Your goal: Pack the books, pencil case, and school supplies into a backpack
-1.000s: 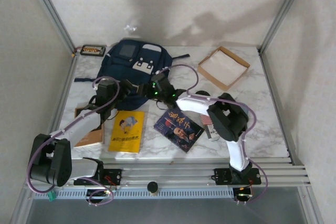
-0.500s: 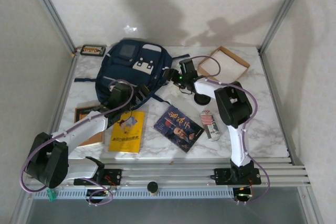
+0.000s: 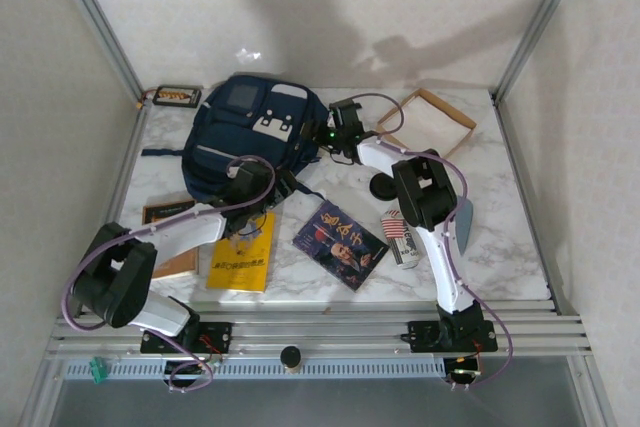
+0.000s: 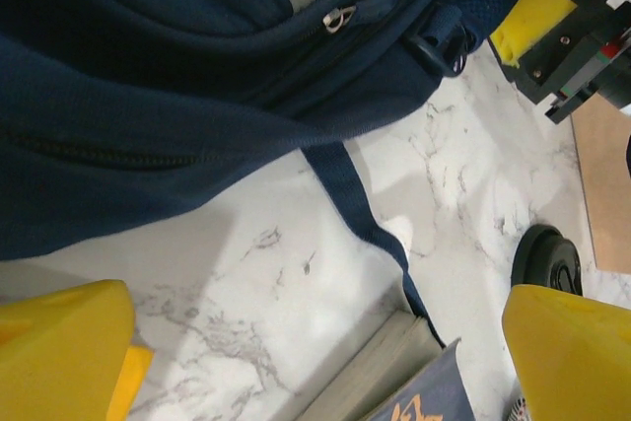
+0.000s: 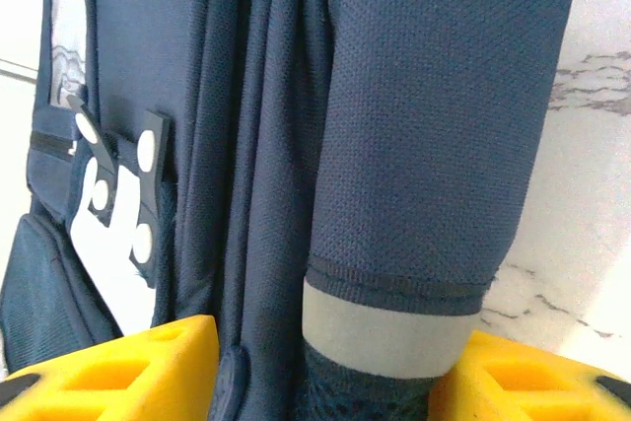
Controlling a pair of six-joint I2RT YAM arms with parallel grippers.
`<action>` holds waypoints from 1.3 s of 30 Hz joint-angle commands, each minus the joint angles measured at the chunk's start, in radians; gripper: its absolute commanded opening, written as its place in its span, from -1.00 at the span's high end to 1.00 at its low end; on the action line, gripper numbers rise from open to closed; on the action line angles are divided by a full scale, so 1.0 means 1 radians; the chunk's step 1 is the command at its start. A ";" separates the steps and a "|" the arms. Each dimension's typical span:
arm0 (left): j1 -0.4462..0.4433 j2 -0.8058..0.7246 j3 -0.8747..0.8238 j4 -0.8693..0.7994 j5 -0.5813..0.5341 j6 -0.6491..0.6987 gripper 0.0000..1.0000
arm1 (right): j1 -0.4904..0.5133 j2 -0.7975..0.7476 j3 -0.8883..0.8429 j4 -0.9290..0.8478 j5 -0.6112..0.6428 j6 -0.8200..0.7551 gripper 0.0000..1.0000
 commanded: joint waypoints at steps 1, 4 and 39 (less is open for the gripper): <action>-0.004 0.036 0.029 0.038 -0.040 0.007 -0.89 | -0.002 0.033 0.036 -0.029 -0.008 -0.016 -0.10; -0.004 0.075 0.045 0.042 -0.039 0.014 -0.87 | 0.008 0.009 -0.008 -0.055 0.030 0.007 -0.20; 0.178 0.148 0.290 0.185 0.144 0.359 -0.07 | 0.093 -0.574 -0.475 0.176 0.081 0.451 1.00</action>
